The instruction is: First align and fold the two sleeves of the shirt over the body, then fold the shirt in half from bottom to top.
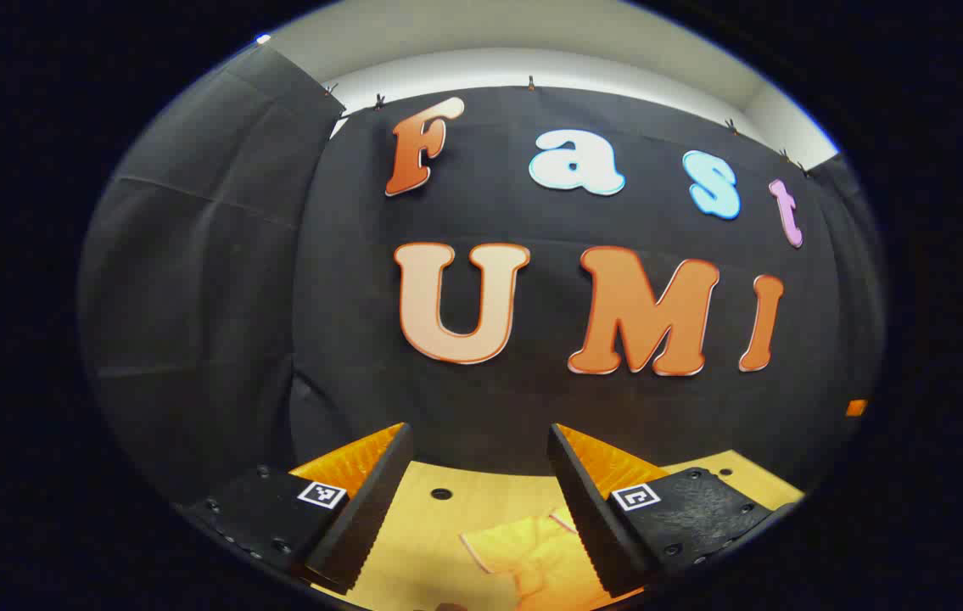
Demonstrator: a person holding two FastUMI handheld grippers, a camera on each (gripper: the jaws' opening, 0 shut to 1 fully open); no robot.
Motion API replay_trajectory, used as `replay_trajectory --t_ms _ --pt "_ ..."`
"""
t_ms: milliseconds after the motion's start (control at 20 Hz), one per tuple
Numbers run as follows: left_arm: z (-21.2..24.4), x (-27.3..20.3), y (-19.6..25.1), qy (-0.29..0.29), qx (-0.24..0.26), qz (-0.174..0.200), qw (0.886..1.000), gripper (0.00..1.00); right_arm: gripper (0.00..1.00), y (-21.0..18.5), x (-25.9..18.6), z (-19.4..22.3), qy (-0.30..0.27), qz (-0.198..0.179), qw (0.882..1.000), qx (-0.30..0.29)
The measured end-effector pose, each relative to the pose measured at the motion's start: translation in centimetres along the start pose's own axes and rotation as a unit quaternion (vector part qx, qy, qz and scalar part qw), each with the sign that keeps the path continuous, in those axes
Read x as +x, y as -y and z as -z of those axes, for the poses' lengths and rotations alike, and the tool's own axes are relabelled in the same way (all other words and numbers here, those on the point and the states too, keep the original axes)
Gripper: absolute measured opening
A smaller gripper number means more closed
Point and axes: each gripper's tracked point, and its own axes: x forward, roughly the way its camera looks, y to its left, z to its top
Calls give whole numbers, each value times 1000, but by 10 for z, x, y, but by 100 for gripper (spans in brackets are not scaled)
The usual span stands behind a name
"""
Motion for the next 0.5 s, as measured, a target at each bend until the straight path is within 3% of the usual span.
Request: replay_trajectory --t_ms 100,200,400,500 --pt "10 22 -15 0 -6 18 1000 98 100 -25 -11 1 3 13 1000 -14" --pt "17 43 -23 -8 -6 21 1000 98 99 -50 -16 0 -4 0 1000 -7" --pt "19 82 4 -7 -95 53 994 98 100 -59 -1 -20 5 5 1000 5" --pt "20 98 15 -5 -77 45 996 98 99 -70 15 -24 13 -10 999 -37"
